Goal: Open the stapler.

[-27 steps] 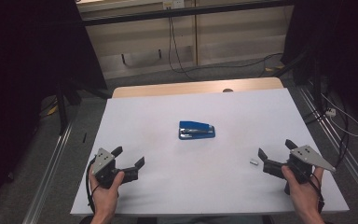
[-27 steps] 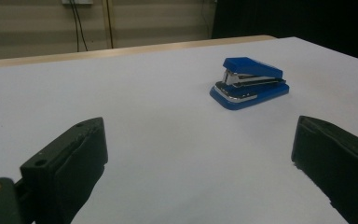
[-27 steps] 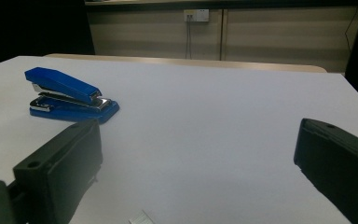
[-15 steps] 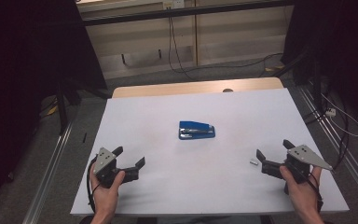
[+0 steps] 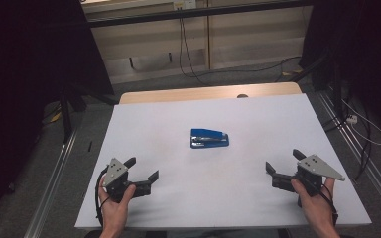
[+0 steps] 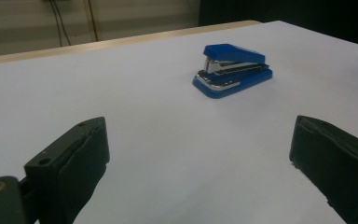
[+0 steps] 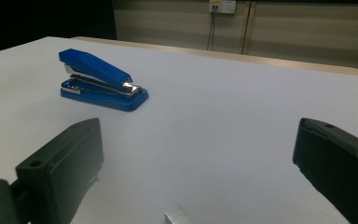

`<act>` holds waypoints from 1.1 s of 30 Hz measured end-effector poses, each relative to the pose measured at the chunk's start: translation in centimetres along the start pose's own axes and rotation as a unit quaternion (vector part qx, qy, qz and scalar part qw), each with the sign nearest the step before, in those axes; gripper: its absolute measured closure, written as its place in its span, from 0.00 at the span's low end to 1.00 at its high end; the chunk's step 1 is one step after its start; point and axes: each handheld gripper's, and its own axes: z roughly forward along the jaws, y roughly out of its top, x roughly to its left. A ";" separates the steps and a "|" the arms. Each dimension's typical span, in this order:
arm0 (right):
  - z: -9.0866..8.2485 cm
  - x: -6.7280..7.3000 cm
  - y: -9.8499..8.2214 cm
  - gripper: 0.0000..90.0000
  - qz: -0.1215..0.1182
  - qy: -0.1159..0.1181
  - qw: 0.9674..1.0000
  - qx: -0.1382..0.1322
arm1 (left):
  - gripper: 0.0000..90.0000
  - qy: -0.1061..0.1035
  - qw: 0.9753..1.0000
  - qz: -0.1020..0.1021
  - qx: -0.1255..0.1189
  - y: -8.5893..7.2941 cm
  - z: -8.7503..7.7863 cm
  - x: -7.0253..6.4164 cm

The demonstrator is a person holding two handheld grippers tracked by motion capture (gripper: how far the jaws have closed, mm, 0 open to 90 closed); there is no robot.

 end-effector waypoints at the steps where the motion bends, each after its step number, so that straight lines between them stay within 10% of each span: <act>1: 0.0 0.0 0.0 0.01 0.000 0.000 1.000 0.000 | 0.06 0.000 1.000 0.000 0.000 0.0 0.0 0.0; 10: 0.7 1.2 0.5 0.02 0.004 0.022 1.000 -0.003 | 0.06 -0.046 0.999 0.000 0.004 0.2 1.3 -0.6; 26: 2.4 2.0 1.8 0.02 -0.012 0.057 0.998 -0.006 | 0.07 -0.066 0.998 0.012 0.011 1.5 4.1 -1.7; 33: 4.6 3.6 2.5 0.01 -0.045 0.107 0.993 0.010 | 0.05 -0.070 0.997 0.021 0.010 2.1 5.3 -1.6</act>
